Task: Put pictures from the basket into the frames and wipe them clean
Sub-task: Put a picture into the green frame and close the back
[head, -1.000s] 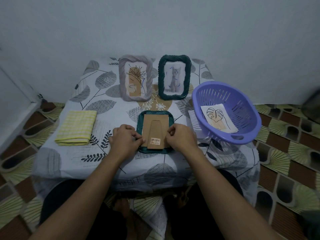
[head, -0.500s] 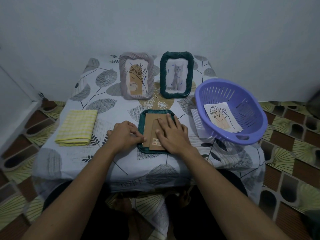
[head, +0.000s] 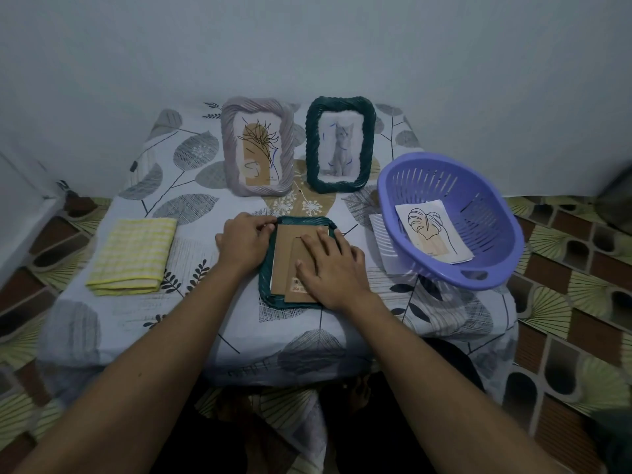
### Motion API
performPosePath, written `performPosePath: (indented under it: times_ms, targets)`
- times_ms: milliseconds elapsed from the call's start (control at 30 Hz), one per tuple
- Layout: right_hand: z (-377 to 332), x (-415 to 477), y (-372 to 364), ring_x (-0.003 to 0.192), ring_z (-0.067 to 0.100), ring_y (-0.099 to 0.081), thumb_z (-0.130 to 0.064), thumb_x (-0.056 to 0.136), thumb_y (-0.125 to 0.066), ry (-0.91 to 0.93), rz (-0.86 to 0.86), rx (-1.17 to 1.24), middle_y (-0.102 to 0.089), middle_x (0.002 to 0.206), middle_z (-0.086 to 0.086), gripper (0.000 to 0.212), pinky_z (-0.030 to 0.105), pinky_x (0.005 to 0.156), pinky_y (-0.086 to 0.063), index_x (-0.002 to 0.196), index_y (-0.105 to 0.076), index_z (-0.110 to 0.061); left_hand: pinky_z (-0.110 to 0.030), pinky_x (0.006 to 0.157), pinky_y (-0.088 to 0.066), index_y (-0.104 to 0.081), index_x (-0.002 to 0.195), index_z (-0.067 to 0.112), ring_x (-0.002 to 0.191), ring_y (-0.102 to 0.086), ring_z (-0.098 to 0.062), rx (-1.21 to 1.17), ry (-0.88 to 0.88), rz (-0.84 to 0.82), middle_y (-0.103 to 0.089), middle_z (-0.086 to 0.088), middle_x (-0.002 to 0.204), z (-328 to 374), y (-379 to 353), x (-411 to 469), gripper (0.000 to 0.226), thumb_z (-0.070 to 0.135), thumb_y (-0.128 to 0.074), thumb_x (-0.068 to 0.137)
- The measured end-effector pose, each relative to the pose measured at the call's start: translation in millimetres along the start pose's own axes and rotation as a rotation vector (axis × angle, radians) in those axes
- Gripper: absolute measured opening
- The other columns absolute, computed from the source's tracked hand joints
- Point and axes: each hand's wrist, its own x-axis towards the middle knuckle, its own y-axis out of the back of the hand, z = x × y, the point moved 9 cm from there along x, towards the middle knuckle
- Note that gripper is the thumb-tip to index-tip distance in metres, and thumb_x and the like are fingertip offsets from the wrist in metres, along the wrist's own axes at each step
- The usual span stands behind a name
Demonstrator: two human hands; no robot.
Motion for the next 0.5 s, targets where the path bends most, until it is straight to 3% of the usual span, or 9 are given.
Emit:
performPosePath:
  times_ms: [67, 233, 333, 400, 500]
  targets:
    - [1, 1, 0, 0.152, 0.023, -0.005, -0.056, 0.1, -0.03, -0.002, 0.003, -0.004, -0.015, 0.166, 0.0, 0.058, 0.049, 0.117, -0.011, 0.154, -0.024, -0.034, -0.047, 0.095, -0.039, -0.071, 0.119, 0.039, 0.115, -0.054, -0.031, 0.026, 0.01, 0.008, -0.064, -0.002, 0.115, 0, -1, 4, 0.026, 0.042, -0.055, 0.099]
    - [3, 2, -1, 0.152, 0.023, -0.005, -0.057, 0.099, -0.031, -0.012, -0.008, 0.001, -0.015, 0.166, -0.001, 0.058, 0.048, 0.117, -0.011, 0.153, -0.024, -0.036, -0.049, 0.092, -0.05, -0.075, 0.108, 0.039, 0.106, -0.063, -0.028, -0.049, 0.035, 0.011, -0.074, 0.004, 0.105, -7, -3, 12, 0.023, 0.049, -0.065, 0.089]
    - [2, 3, -1, 0.152, 0.023, -0.005, -0.056, 0.099, -0.032, -0.008, -0.002, 0.002, -0.015, 0.166, 0.0, 0.057, 0.049, 0.117, -0.011, 0.152, -0.025, -0.037, -0.048, 0.095, -0.048, -0.075, 0.086, 0.044, 0.104, -0.063, -0.027, -0.087, 0.098, 0.003, -0.069, 0.014, 0.084, -8, -2, 16, 0.005, 0.048, -0.072, 0.083]
    - [3, 3, -1, 0.152, 0.023, -0.005, -0.056, 0.099, -0.033, -0.01, 0.002, 0.005, -0.016, 0.165, -0.001, 0.057, 0.049, 0.117, -0.012, 0.152, -0.026, -0.037, -0.047, 0.098, -0.046, -0.066, 0.069, 0.045, 0.104, -0.062, -0.026, -0.123, 0.146, -0.047, -0.063, 0.019, 0.077, -9, -6, 20, 0.014, 0.043, -0.075, 0.08]
    - [3, 3, -2, 0.152, 0.023, -0.005, -0.055, 0.099, -0.034, -0.009, 0.0, 0.005, -0.015, 0.165, -0.001, 0.056, 0.049, 0.117, -0.012, 0.151, -0.026, -0.037, -0.05, 0.099, -0.044, -0.064, 0.07, 0.054, 0.107, -0.059, -0.027, -0.132, 0.144, -0.112, -0.064, 0.016, 0.082, -9, -9, 24, 0.015, 0.044, -0.072, 0.078]
